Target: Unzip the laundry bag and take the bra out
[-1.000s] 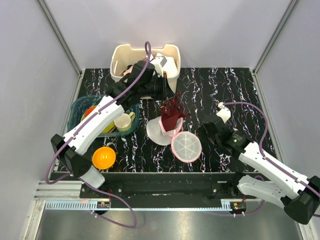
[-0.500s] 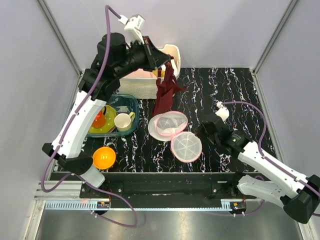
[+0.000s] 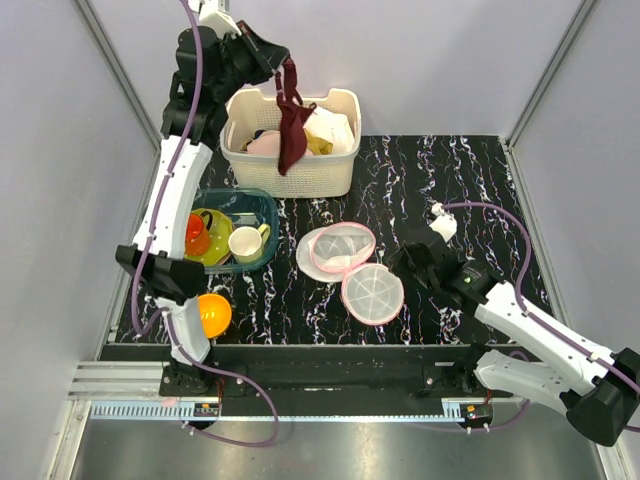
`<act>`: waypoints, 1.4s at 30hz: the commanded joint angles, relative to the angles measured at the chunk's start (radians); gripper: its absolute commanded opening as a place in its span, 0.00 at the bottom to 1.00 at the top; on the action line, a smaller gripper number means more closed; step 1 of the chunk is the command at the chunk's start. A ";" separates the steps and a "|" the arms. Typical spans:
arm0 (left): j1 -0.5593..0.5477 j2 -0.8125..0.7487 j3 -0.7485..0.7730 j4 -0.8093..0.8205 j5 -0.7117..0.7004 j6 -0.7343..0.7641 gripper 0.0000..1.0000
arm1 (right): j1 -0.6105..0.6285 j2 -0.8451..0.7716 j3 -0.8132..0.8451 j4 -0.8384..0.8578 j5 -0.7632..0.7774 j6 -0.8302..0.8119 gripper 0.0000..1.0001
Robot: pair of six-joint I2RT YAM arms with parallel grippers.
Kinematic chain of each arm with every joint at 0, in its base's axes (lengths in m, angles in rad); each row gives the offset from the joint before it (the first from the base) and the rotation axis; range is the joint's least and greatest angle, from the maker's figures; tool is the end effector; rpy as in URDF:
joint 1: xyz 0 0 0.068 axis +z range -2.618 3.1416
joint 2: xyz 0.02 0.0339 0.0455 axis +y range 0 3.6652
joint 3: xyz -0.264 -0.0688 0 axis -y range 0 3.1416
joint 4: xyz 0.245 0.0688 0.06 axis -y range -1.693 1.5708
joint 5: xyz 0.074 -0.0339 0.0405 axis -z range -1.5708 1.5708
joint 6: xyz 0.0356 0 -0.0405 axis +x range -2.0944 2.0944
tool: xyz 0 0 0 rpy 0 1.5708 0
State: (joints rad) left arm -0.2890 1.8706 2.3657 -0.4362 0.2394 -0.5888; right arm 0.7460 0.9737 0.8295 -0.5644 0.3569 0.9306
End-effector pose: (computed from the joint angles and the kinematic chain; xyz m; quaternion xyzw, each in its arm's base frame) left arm 0.3747 -0.1202 0.5413 -0.0158 0.6864 -0.3811 0.6191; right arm 0.1584 0.1294 0.2861 0.1563 0.8834 0.1979 0.3949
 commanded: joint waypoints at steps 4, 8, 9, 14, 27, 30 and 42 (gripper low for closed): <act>0.111 0.194 0.221 0.260 -0.042 -0.106 0.00 | -0.005 0.033 0.034 0.021 0.042 -0.030 0.00; 0.174 0.208 0.123 0.368 -0.022 -0.189 0.00 | -0.005 0.059 0.051 0.024 0.051 -0.045 0.00; 0.182 0.214 0.112 0.369 -0.025 -0.193 0.00 | -0.007 0.065 0.054 0.024 0.051 -0.050 0.00; 0.217 0.346 0.131 0.346 -0.054 -0.204 0.00 | -0.005 0.099 0.072 0.031 0.040 -0.062 0.00; 0.163 0.221 -0.052 0.260 -0.107 -0.057 0.99 | -0.007 0.094 0.060 0.032 0.024 -0.049 0.04; 0.130 0.096 -0.132 0.226 -0.127 0.019 0.99 | -0.005 0.080 0.046 0.037 0.016 -0.042 0.05; -0.097 -0.352 -0.762 0.165 -0.262 0.107 0.99 | -0.005 0.068 0.020 0.046 -0.024 -0.052 0.55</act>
State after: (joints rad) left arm -0.3222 1.5959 1.7748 -0.2459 0.0811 -0.5232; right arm 0.7452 1.0504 0.8501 -0.5426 0.3470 0.8875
